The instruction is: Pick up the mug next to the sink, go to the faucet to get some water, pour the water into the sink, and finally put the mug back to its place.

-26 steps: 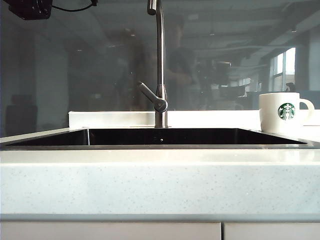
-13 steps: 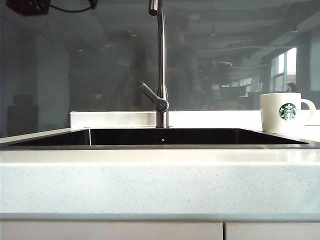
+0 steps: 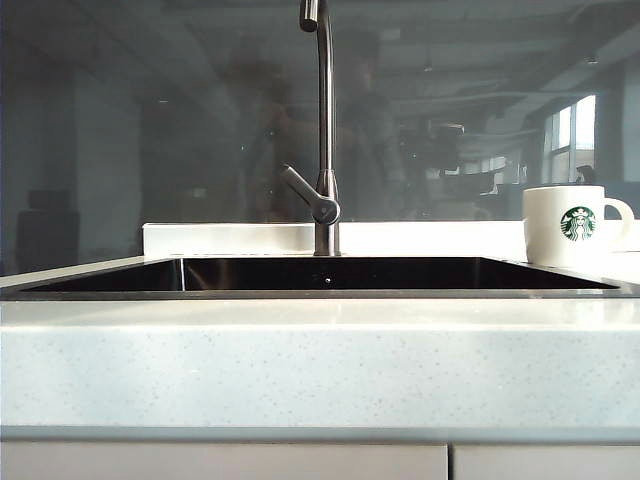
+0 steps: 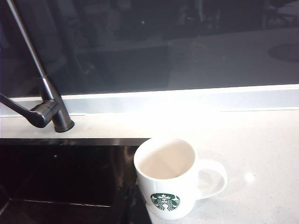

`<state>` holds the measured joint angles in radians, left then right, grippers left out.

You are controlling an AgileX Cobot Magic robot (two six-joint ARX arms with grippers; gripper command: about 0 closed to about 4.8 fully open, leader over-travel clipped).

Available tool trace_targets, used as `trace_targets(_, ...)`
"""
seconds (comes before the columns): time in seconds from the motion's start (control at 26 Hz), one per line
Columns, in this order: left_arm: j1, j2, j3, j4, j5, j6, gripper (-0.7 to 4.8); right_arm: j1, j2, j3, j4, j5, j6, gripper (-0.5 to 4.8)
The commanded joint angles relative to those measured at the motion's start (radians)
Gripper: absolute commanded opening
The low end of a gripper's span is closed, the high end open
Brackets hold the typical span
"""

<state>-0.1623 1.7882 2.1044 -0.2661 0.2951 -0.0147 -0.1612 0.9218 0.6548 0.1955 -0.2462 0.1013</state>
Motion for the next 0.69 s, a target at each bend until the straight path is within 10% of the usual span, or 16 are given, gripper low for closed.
trace_targets(0.04,0.034,-0.109,-0.106,0.064,-0.447,0.064,-0.03,-0.001,-0.003,0.005,0.017,0.000,0.003,-0.09)
trace_targets(0.69,0.162,-1.188,-1.553,0.397,-0.341,-0.003,-0.03,-0.007,0.027,0.005,0.003,0.027,0.003,-0.09)
